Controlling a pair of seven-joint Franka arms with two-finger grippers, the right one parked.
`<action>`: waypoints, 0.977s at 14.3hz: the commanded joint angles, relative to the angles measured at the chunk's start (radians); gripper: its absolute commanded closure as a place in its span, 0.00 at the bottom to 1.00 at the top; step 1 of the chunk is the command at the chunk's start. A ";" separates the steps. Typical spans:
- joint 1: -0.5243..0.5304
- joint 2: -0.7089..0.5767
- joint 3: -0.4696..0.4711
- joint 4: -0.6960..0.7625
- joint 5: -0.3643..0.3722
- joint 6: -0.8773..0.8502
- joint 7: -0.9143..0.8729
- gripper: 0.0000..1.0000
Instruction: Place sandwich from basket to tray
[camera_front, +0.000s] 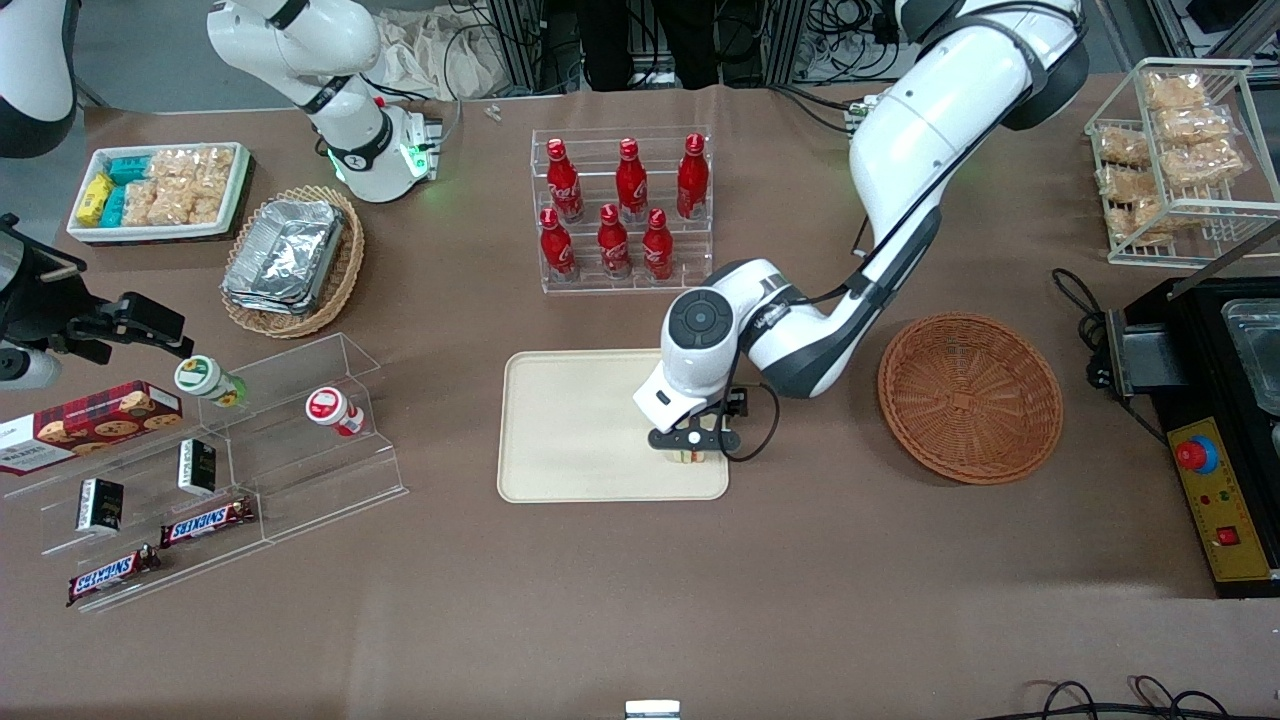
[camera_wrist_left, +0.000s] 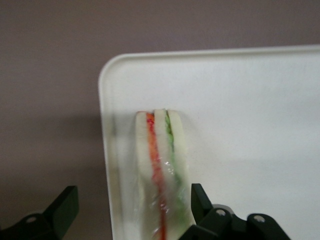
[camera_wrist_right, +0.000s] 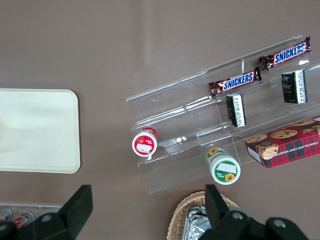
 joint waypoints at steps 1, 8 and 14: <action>0.008 -0.177 0.006 -0.021 -0.119 -0.093 -0.075 0.00; 0.249 -0.444 0.006 -0.041 -0.374 -0.327 0.223 0.00; 0.323 -0.692 0.231 -0.111 -0.535 -0.575 0.518 0.00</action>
